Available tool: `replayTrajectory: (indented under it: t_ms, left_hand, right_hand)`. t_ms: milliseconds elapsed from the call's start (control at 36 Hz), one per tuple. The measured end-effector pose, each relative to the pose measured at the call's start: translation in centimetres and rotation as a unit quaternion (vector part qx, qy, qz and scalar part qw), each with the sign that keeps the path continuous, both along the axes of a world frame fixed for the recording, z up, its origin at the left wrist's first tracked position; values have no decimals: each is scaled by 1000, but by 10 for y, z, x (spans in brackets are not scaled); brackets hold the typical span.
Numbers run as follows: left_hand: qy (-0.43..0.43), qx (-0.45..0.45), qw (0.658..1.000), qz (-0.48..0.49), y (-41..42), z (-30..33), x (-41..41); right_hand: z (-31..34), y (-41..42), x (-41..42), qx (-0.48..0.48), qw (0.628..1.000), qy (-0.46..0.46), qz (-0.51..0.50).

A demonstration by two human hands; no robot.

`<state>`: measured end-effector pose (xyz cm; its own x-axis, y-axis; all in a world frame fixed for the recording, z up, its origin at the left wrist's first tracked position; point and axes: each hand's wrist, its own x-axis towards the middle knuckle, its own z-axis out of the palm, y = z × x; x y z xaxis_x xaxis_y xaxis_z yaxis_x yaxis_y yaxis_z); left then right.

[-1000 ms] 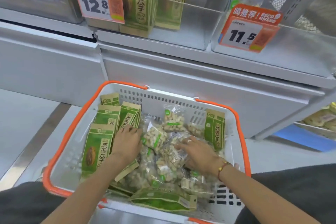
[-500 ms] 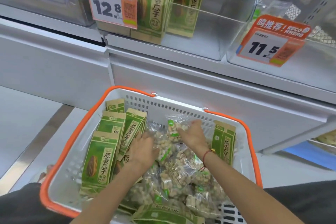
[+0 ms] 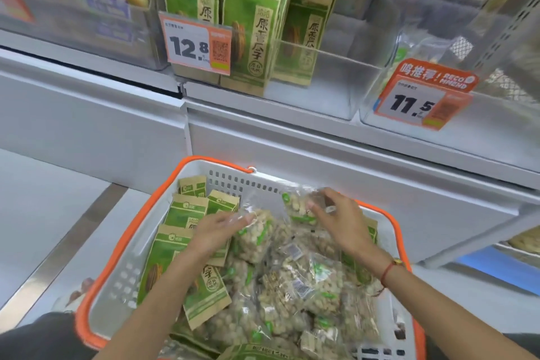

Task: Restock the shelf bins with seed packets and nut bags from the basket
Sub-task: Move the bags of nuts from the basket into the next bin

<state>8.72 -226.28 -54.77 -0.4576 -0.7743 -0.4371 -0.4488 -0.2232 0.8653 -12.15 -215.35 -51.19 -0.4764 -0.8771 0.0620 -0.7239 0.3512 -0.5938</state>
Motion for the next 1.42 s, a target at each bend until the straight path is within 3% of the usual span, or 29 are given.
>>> replayTrajectory:
  t_ms: [56,167,417,667,861,917,1000,1083,1306,1417]
  left_hand:
    - [41,34,996,65,2,7,1]
    - [84,40,987,128,-2,33,-2]
    - [184,-4,983,-11,2,104,-44]
    - [266,12,962,-63,-1,162,-81]
    - [297,-180,929,-126,15,207,-102]
    - [317,-208,914,-146,15,225,-113]
    - [341,-237,889,-192,14,252,-132]
    - [328,-274,871,-241,8,274,-156]
    - [299,-384,833,-263,-20,292,-215]
    - [223,-474,816,-244,-31,287,-228]
  right_hand:
    - [22,0,-8,-5,1000,-10,26]
    - [65,1,-10,22,986,-120,113]
    - [136,3,-9,-41,976,-137,165]
    - [169,17,-25,-171,978,-92,81]
    - [202,18,-45,-280,958,-55,32]
    - [212,21,-53,-293,952,-83,19]
    - [229,30,-69,-272,949,-145,63]
    - [247,37,-87,-265,945,-149,118]
    - [268,25,-139,-304,948,-3,99]
    - [254,17,-160,-297,949,61,86]
